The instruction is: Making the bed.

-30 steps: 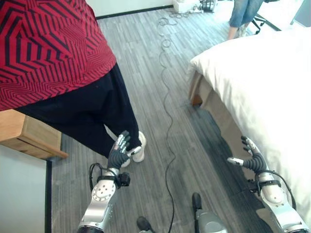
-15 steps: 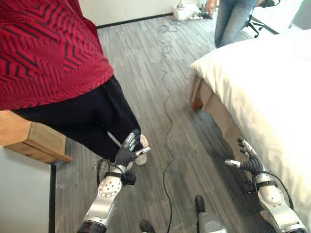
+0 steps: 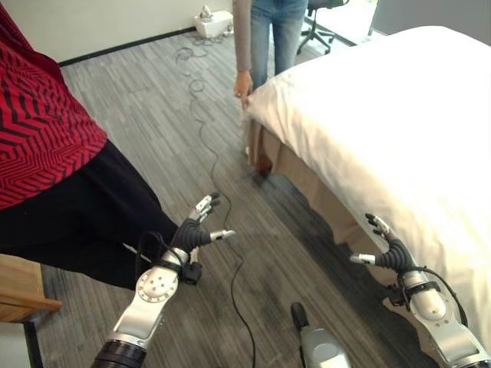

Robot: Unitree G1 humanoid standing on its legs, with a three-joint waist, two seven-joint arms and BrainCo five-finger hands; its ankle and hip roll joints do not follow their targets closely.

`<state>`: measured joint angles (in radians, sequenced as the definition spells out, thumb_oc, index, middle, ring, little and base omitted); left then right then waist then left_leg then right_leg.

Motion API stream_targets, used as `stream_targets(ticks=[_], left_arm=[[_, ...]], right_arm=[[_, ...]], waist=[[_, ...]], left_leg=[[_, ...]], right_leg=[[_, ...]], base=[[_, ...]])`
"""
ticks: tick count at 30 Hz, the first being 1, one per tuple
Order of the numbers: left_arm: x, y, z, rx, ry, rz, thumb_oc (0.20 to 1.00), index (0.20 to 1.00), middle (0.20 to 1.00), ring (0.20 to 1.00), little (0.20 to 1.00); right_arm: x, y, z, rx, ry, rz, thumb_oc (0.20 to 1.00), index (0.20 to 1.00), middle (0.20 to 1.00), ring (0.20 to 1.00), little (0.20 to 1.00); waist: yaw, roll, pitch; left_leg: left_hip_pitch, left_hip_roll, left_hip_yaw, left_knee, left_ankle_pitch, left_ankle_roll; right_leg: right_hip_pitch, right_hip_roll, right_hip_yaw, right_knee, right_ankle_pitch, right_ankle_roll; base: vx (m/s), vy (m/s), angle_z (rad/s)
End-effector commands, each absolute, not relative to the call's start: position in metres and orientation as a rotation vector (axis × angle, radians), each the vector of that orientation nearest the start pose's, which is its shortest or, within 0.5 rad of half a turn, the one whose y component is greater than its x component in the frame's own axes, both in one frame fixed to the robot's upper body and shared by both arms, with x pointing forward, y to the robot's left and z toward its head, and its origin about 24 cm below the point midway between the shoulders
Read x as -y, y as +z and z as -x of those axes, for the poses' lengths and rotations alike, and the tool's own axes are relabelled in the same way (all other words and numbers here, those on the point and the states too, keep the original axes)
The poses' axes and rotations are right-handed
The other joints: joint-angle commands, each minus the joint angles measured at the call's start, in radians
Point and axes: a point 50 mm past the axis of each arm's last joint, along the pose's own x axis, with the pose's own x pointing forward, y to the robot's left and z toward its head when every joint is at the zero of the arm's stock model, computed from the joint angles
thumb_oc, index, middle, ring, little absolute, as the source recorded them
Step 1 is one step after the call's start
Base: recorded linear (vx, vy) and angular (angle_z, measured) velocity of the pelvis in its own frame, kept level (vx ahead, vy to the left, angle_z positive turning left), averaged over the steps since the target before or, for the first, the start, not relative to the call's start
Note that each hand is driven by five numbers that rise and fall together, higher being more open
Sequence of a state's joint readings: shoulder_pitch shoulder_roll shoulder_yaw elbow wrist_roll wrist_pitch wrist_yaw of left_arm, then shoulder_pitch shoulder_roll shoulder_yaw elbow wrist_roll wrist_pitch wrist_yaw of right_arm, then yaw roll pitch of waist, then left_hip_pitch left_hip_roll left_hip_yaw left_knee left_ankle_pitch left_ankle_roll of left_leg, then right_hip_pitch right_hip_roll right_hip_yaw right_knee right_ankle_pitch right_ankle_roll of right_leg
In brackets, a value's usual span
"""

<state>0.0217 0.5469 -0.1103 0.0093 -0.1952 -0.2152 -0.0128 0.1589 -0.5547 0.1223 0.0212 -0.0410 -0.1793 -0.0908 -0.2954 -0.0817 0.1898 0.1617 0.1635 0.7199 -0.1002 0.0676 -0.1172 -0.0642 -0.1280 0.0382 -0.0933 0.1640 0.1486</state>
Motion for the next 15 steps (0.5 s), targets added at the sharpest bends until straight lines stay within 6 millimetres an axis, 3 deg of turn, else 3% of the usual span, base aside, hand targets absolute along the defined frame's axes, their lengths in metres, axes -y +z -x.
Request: stream_targets(ticks=[1,5,15], left_arm=[[-0.227,0.086,-0.245,0.221,-0.146,-0.308,1.0,1.0,1.0,1.0,1.0],[-0.233,0.086,-0.246,0.213,-0.11,-0.295,1.0,1.0,1.0,1.0,1.0],[-0.231,0.078,-0.244,0.185,-0.108,-0.267,1.0,1.0,1.0,1.0,1.0]], right_arm=[[0.23,0.068,-0.235,0.151,0.067,0.603,1.0,1.0,1.0,1.0,1.0],[0.241,0.075,-0.234,0.16,0.028,0.634,1.0,1.0,1.0,1.0,1.0],[0.267,0.055,-0.219,0.065,-0.132,0.528,1.0,1.0,1.0,1.0,1.0]], waist=[[0.0,-0.013,0.001],[-0.023,-0.029,-0.02],[-0.038,-0.037,-0.036]], left_leg=[[-0.011,0.018,-0.075,0.037,-0.069,0.029],[-0.013,0.031,-0.063,0.037,-0.066,0.026],[-0.009,0.043,-0.049,0.037,-0.065,0.024]], right_leg=[[-0.03,-0.065,-0.063,0.125,-0.049,0.083],[-0.032,-0.052,-0.061,0.122,-0.036,0.086],[-0.034,-0.039,-0.06,0.118,-0.027,0.089]], base=[[0.0,0.0,0.0],[0.0,0.0,0.0],[0.0,-0.001,0.0]])
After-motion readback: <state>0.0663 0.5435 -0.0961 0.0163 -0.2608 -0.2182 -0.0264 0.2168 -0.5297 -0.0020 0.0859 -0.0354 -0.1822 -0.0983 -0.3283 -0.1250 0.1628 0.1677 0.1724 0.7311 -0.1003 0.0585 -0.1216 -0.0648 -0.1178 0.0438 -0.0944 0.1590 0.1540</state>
